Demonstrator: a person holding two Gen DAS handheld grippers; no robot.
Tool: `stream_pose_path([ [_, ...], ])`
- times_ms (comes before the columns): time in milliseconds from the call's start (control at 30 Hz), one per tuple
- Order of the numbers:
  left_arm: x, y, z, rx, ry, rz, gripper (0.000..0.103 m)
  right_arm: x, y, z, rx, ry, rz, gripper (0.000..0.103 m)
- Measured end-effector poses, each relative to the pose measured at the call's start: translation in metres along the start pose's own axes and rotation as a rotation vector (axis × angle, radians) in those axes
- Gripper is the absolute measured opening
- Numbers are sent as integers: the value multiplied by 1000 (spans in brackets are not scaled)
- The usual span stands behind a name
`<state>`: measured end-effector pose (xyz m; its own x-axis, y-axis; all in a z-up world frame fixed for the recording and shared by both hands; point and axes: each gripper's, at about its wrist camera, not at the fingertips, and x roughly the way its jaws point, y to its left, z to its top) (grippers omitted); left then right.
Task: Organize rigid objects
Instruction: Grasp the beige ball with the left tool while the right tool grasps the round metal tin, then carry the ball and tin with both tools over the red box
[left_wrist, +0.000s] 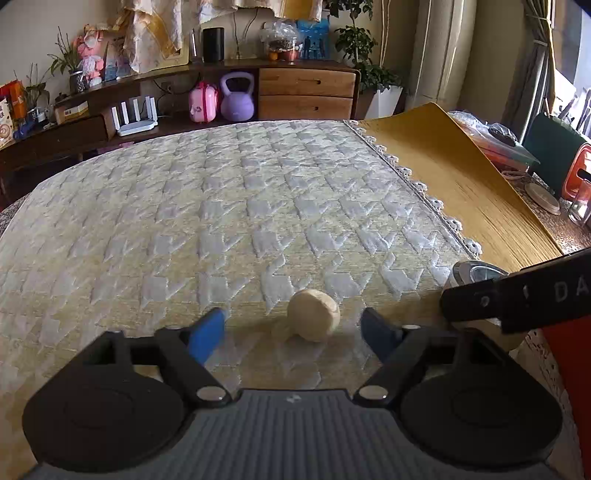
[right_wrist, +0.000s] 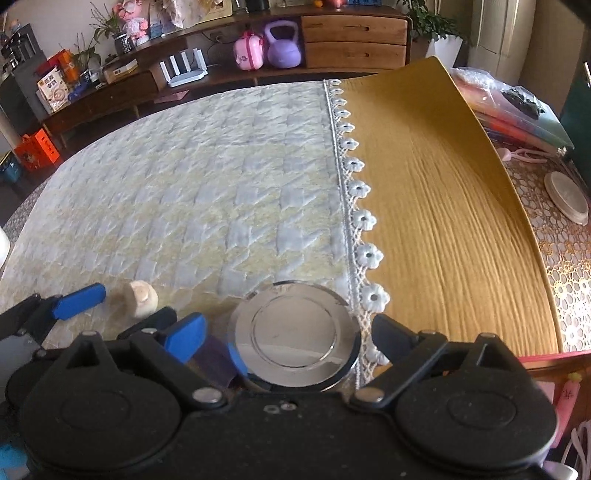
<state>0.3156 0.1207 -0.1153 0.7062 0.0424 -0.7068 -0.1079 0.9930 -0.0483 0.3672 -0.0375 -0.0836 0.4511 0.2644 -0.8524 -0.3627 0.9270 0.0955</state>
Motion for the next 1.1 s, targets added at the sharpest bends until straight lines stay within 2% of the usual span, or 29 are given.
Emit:
stream_pose_path([
  [67,0,-2,0,13,-9,0,68,0,2,0,-13,-1,-11,95],
  [167,0,-3,0,24,-18,5,54,-1,4,0,-38,-10,-30,88],
  [200,-1,-3,0,27,-20,4,49,-1,5,-1,-49,-4,-24,79],
  [233,-1,-3,0,29,-22,4,46,0,5,-2,-54,0,-26,76],
  [333,-2,-4,0,33,-26,-13,34,-2,7,-5,-69,-13,-33,76],
  [433,-3,-9,-1,60,-29,-10,29,-4,7,-6,-79,-24,-43,76],
  [533,-5,-13,-2,86,-28,4,29,-8,6,-7,-80,-43,-45,76],
  [700,-15,-11,1,66,-2,-6,29,-24,2,-8,-62,-68,-31,76],
  [1100,-90,-26,15,55,-3,-47,29,-97,-4,-27,-73,-134,0,76],
])
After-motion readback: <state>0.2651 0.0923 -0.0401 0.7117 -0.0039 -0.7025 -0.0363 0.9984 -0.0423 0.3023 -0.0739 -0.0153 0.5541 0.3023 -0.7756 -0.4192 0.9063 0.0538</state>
